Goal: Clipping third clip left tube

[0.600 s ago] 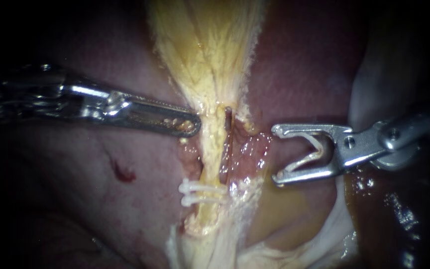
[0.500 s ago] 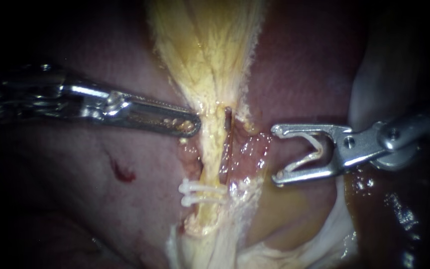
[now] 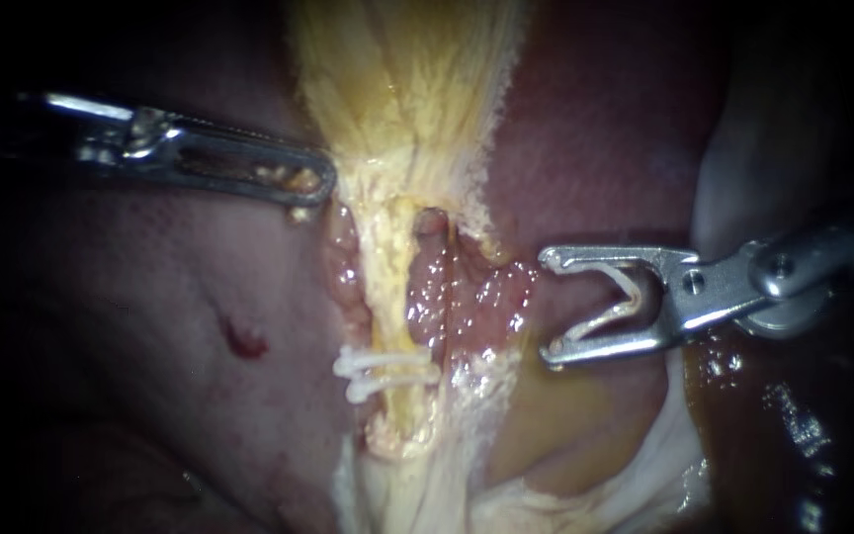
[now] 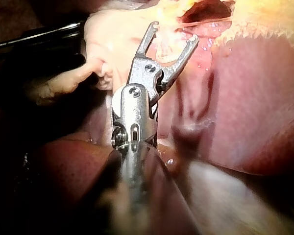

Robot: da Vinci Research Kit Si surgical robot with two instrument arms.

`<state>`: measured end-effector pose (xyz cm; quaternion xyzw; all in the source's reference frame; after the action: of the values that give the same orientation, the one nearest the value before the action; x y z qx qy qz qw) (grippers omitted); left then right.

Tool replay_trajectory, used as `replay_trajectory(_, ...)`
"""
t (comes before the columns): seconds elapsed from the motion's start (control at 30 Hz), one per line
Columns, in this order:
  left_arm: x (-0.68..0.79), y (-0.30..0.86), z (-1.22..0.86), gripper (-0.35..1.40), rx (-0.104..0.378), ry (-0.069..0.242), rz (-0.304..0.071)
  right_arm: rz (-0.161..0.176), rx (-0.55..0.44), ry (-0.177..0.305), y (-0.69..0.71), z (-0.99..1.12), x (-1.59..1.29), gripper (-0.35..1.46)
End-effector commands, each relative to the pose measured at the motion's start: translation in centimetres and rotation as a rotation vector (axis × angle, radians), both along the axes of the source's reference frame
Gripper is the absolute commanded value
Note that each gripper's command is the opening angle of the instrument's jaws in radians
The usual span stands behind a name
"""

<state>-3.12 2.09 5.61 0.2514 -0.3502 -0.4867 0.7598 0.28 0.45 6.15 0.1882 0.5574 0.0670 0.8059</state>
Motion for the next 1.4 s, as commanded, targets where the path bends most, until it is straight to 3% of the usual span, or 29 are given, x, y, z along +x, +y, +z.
replay_trajectory(0.03, -0.01, 0.0, -0.02, -0.35, -0.001, -0.004, -0.003, 0.0, 0.0, 0.0, 0.0, 0.0, 0.01, 0.5)
replay_trajectory(0.53, -0.07, -0.09, -0.01, -0.35, -0.006, 0.002, -0.01, 0.024, 0.042, 0.015, -0.03, 0.08, 0.44, 0.5)
replay_trajectory(0.9, -0.09, -0.11, 0.01, -0.35, -0.006, 0.001, -0.009, 0.032, 0.123, 0.022, -0.18, 0.35, 0.9, 0.5)
replay_trajectory(1.2, -0.1, -0.12, 0.02, -0.35, -0.005, 0.0, -0.008, 0.037, 0.16, 0.023, -0.2, 0.54, 1.15, 0.5)
replay_trajectory(1.4, -0.1, -0.13, 0.02, -0.35, -0.004, -0.002, -0.007, 0.035, 0.214, 0.078, -0.21, 0.56, 1.29, 0.5)
